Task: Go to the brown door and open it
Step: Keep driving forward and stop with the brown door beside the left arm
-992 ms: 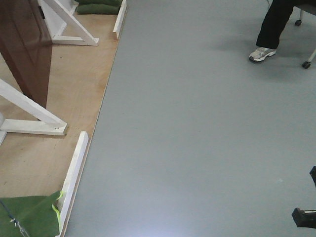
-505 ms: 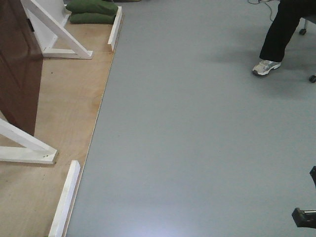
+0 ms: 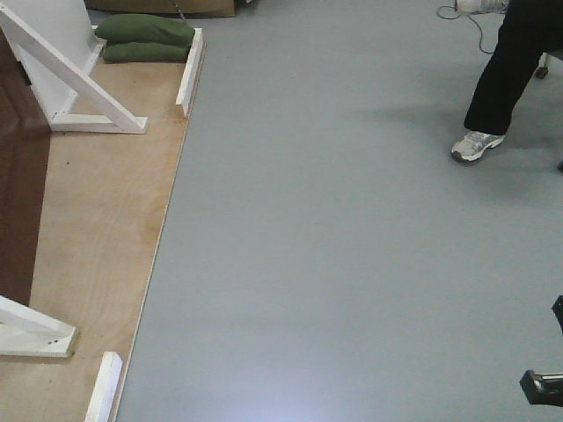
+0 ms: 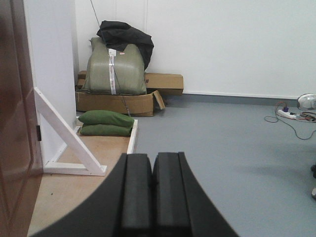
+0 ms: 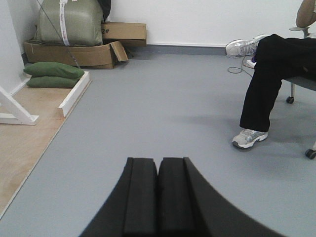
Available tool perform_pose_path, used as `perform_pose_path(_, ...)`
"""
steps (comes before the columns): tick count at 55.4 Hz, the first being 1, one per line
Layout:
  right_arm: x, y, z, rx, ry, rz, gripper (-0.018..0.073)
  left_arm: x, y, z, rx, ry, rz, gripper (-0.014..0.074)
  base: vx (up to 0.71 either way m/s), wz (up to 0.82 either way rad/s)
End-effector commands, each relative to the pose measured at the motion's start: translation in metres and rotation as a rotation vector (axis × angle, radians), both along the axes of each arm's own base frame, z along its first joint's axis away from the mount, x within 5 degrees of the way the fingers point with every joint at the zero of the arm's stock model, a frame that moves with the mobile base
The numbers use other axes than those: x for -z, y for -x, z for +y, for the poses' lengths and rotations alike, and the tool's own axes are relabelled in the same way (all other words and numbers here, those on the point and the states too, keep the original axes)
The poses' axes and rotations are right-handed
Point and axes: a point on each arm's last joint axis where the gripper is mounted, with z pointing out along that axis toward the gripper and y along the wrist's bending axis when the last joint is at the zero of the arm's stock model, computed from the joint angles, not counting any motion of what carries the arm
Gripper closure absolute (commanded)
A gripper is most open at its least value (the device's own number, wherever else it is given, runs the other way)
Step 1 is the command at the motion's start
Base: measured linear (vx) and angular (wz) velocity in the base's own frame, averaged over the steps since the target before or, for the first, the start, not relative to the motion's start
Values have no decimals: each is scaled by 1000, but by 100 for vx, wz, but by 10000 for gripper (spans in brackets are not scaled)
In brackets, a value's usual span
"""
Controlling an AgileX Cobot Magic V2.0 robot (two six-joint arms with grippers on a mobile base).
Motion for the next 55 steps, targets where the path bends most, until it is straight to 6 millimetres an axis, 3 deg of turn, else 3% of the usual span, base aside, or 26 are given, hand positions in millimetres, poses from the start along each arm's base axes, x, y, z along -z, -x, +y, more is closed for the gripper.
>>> perform_pose_path(1,-7,-1,0,3,10,-93,559,-15,2,0,7,7,-121,600,33,-4)
perform_pose_path(55,-7,-1,0,3,10,-93,559,-15,2,0,5,7,-122,600,26,0)
